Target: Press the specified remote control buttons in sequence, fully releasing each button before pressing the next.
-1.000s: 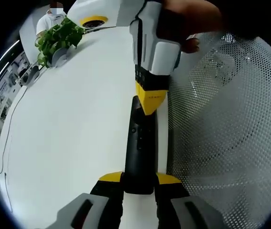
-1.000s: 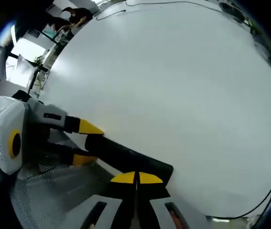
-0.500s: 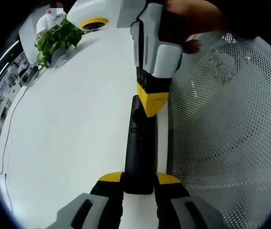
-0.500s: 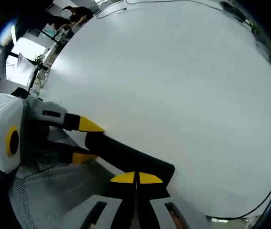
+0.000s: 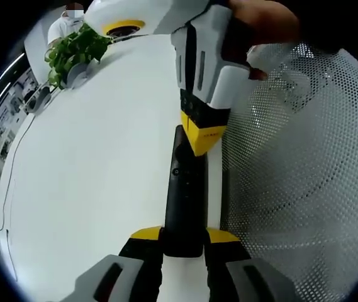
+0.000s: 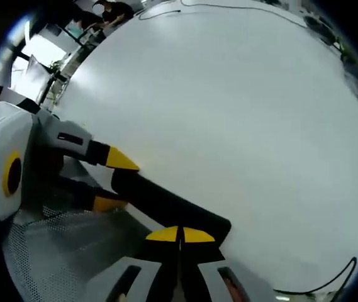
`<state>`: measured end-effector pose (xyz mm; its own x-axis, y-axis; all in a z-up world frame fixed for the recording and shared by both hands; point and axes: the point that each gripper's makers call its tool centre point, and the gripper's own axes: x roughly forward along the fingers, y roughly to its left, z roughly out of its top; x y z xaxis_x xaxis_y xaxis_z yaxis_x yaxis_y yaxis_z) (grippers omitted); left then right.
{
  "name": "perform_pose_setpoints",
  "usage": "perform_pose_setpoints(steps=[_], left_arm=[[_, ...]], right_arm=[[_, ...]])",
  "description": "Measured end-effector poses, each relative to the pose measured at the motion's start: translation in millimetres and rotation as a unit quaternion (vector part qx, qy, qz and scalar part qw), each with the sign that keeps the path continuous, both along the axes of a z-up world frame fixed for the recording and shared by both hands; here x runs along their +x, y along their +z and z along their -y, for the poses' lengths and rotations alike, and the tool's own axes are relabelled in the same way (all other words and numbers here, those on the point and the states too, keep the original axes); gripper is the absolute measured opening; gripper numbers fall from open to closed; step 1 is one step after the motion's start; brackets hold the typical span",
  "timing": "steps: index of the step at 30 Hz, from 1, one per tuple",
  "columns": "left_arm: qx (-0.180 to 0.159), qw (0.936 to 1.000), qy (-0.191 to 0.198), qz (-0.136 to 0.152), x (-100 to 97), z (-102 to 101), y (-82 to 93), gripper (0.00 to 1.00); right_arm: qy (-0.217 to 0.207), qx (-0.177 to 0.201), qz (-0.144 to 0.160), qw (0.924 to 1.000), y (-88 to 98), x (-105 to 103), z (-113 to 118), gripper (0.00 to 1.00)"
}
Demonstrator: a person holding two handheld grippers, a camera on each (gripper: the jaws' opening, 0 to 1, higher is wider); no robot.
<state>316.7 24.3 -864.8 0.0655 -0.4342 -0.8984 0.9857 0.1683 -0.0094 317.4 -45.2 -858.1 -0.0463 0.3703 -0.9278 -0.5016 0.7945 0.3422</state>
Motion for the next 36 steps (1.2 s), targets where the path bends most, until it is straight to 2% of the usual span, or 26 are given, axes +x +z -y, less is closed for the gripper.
perform_pose_setpoints(steps=[8, 12, 15, 26, 28, 36], left_arm=[[-0.002, 1.0000, 0.001, 0.001, -0.3, 0, 0.1, 0.25], [-0.003, 1.0000, 0.002, 0.002, -0.1, 0, 0.1, 0.25], [-0.004, 1.0000, 0.003, 0.002, -0.4, 0, 0.2, 0.25], [-0.003, 1.0000, 0.003, 0.001, -0.3, 0, 0.3, 0.25], [-0.003, 1.0000, 0.003, 0.001, -0.3, 0, 0.3, 0.25], [-0.001, 1.0000, 0.003, 0.001, 0.0, 0, 0.2, 0.25]], right_arm=[[-0.048, 0.024, -0.030, 0.9981, 2.3, 0, 1, 0.00], [-0.062, 0.027, -0.011, 0.9976, 5.6, 8, 4, 0.00], [-0.070, 0.048, -0.003, 0.9964, 10.9, 11, -2, 0.00], [-0.061, 0.044, -0.015, 0.9971, 4.6, 7, -5, 0.00], [-0.049, 0.031, -0.009, 0.9983, 1.7, 8, -4, 0.00], [-0.040, 0.027, -0.001, 0.9989, 1.8, 9, -5, 0.00]])
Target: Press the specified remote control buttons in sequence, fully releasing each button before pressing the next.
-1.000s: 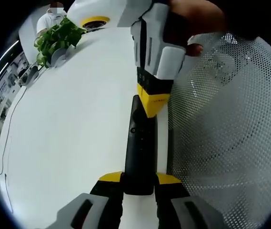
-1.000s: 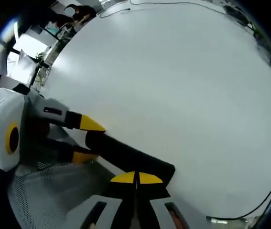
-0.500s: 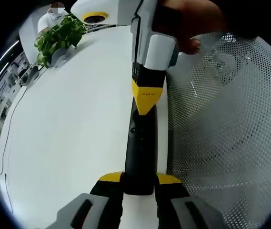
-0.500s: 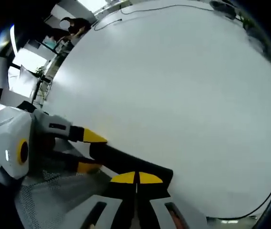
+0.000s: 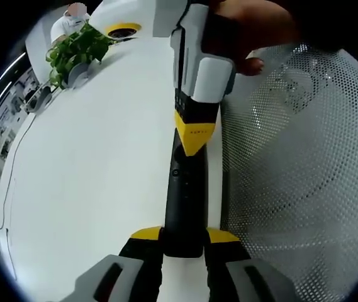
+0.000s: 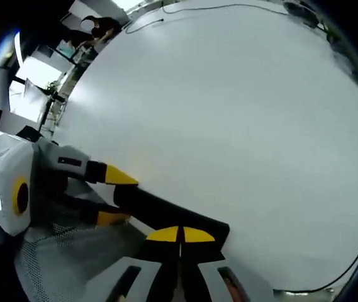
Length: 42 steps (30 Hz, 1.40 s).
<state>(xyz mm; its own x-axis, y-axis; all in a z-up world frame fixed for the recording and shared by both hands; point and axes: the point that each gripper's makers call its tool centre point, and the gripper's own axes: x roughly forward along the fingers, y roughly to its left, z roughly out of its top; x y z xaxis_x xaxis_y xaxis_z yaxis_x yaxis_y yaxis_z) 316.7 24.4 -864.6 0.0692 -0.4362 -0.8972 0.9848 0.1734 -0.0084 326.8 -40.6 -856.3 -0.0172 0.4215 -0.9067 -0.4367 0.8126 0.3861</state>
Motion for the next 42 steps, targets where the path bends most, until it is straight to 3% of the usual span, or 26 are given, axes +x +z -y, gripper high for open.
perform_pose_setpoints(steps=[12, 23, 25, 29, 32, 42], left_arm=[[0.000, 1.0000, -0.001, -0.002, 0.7, 1, -0.4, 0.25], [-0.002, 1.0000, -0.004, 0.001, 0.3, 1, -0.3, 0.24], [-0.002, 1.0000, -0.004, 0.001, 0.6, 1, -0.2, 0.24], [-0.006, 1.0000, -0.007, 0.002, 0.7, 1, -0.1, 0.24], [-0.008, 0.9999, -0.006, 0.002, 0.8, 1, 0.0, 0.24], [-0.006, 1.0000, 0.008, -0.002, 2.0, 2, -0.1, 0.24]], right_arm=[[0.015, -0.032, 0.018, 0.9992, -1.6, 1, 1, 0.00], [-0.038, 0.009, -0.023, 0.9990, 1.2, 1, 2, 0.00], [-0.038, 0.010, -0.022, 0.9990, 2.0, 2, 1, 0.00], [-0.047, 0.048, -0.004, 0.9978, 11.3, 10, -11, 0.00], [-0.047, 0.044, 0.017, 0.9978, 10.8, 17, -13, 0.00], [-0.024, 0.040, 0.009, 0.9988, 0.0, 13, -25, 0.00]])
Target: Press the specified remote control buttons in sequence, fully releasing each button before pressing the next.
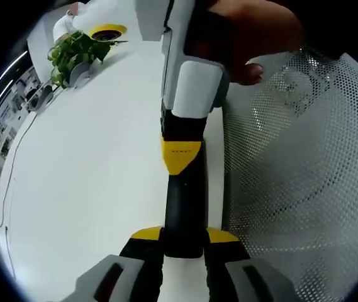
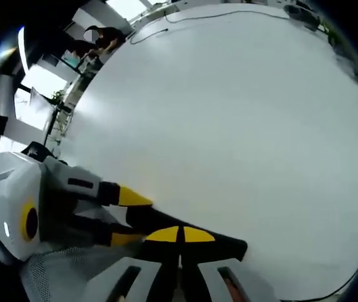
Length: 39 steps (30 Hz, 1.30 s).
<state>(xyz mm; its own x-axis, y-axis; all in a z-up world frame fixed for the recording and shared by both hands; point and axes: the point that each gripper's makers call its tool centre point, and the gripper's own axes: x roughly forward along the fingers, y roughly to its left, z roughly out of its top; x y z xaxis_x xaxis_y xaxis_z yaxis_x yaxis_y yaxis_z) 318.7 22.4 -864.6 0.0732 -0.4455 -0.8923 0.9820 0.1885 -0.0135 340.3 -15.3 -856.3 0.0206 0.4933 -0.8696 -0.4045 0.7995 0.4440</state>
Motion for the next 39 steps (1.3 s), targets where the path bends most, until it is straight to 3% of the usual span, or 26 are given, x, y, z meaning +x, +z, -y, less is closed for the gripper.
perform_pose_setpoints(steps=[7, 15, 23, 26, 28, 30, 34, 39], left_arm=[[-0.005, 1.0000, 0.002, -0.003, 0.4, 0, 0.2, 0.24], [-0.008, 0.9999, 0.008, -0.006, 1.2, 0, 0.3, 0.24], [-0.007, 0.9999, 0.011, -0.004, 0.9, 1, 0.5, 0.24], [-0.009, 0.9999, 0.008, -0.001, 0.9, 1, 0.2, 0.24], [-0.010, 0.9999, 0.010, -0.002, 0.8, 1, 0.3, 0.24], [-0.010, 0.9999, 0.011, -0.003, 0.8, 1, 0.5, 0.24], [-0.009, 0.9999, 0.010, -0.003, 0.7, 1, 0.6, 0.24], [-0.004, 1.0000, 0.004, 0.002, 0.0, 1, 0.7, 0.24]], right_arm=[[-0.018, 0.005, -0.004, 0.9998, 1.3, 2, 2, 0.00], [-0.012, -0.030, 0.015, 0.9994, -3.3, 8, -1, 0.00], [-0.003, -0.024, 0.031, 0.9992, -1.8, 7, 0, 0.00], [-0.009, -0.016, 0.018, 0.9997, 0.6, 5, 1, 0.00], [-0.028, 0.009, 0.001, 0.9996, 6.7, 3, -2, 0.00], [-0.039, 0.017, 0.001, 0.9991, 11.6, 5, 0, 0.00], [-0.051, -0.002, -0.001, 0.9987, 12.7, 4, 11, 0.00], [-0.036, -0.009, -0.010, 0.9993, 9.1, -2, 9, 0.00]])
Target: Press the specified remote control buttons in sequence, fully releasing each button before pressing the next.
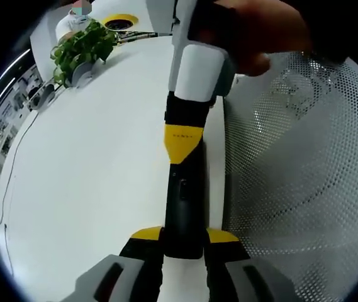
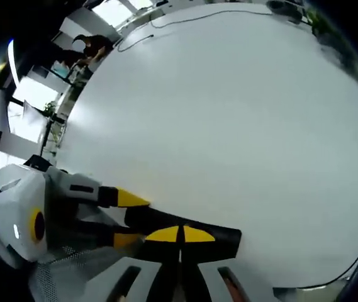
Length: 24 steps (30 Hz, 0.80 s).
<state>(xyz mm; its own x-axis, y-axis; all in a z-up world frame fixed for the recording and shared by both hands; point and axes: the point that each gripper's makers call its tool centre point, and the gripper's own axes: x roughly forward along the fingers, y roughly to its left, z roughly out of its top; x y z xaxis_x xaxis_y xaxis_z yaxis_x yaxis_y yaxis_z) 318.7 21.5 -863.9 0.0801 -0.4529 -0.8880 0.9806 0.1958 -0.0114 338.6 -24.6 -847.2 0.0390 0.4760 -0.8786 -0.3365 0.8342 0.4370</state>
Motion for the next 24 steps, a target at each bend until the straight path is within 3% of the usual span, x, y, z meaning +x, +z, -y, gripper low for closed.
perform_pose_setpoints(steps=[17, 20, 24], left_arm=[[0.001, 1.0000, -0.001, 0.000, -0.2, -0.3, -0.3, 0.25], [0.001, 1.0000, -0.001, 0.000, -0.3, -0.2, -0.1, 0.25], [0.001, 1.0000, -0.001, 0.000, -0.3, 0.0, -0.2, 0.25]], right_arm=[[0.032, -0.009, -0.001, 0.9995, -5.5, -8.3, -6.0, 0.00], [0.045, -0.018, 0.008, 0.9988, -6.6, -8.6, -6.5, 0.00], [0.097, -0.050, 0.048, 0.9929, -7.4, -9.0, -6.3, 0.00]])
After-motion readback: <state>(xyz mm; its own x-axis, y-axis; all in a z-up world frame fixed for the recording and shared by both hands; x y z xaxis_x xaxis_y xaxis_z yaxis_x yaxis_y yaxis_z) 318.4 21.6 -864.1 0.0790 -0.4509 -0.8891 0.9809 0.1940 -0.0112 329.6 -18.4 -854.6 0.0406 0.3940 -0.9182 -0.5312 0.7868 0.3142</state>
